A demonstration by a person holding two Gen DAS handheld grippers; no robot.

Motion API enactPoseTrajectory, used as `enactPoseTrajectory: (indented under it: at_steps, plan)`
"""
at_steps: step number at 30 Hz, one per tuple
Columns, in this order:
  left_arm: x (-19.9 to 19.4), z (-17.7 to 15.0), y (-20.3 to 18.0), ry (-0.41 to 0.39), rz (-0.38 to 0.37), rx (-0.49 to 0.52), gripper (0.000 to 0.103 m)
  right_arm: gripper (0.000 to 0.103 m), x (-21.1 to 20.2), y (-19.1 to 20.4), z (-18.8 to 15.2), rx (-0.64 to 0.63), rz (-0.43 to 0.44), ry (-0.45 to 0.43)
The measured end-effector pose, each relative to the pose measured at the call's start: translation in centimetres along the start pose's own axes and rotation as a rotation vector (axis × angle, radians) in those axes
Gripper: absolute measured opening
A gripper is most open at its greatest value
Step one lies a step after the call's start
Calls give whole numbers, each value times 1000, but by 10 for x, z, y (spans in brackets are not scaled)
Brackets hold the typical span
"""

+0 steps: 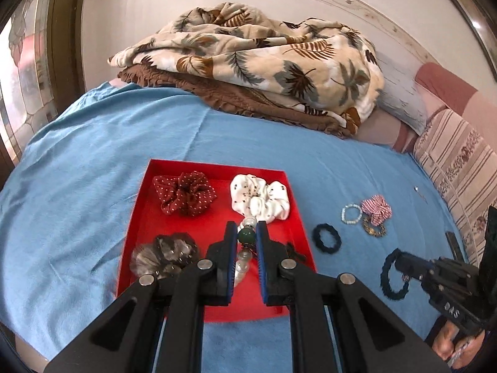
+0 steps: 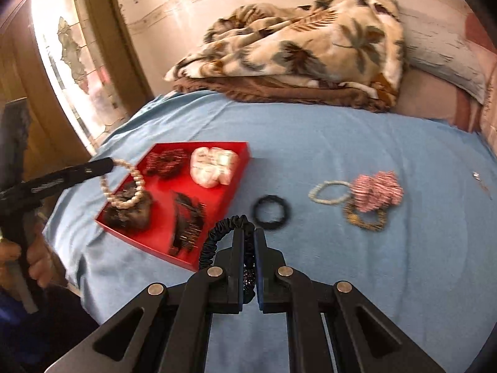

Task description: Organize jewelry

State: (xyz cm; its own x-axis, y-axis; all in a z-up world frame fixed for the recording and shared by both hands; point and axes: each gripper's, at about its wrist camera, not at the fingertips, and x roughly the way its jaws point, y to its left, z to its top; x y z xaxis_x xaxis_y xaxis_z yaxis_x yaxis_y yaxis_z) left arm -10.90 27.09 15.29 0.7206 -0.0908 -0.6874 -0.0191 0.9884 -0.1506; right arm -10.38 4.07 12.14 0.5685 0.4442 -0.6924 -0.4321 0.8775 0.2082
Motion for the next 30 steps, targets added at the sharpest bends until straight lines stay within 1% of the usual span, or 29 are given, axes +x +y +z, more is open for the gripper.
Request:
enactPoseTrajectory:
  at_steps: [7, 11, 15, 16, 18, 21, 24, 25, 30]
  plan:
    - [30, 9, 27, 28, -6, -25, 12, 7, 35, 46, 14, -32, 79, 64]
    - [42, 16, 51, 29, -26, -82, 12, 7, 58, 73, 19, -63, 91, 96]
    - [56, 22, 80, 50, -68, -176, 11, 7, 83, 92, 26, -80, 102, 129]
    - [59, 22, 86, 52, -64, -189, 11, 7, 88, 95, 27, -86, 103, 135]
    - [68, 22, 97, 60, -32, -213, 11, 7, 100, 103, 30, -95, 102, 150]
    - [77, 20, 108, 69, -11, -241, 11, 7, 120, 112, 30, -104, 96, 180]
    - [86, 19, 116, 77, 60, -256, 11, 7, 135, 115, 29, -103, 92, 206]
    - [88, 19, 118, 78, 71, -261, 11, 7, 140, 116, 29, -101, 89, 214]
    - [94, 17, 125, 81, 127, -269, 11, 7, 159, 117, 42, -90, 60, 218]
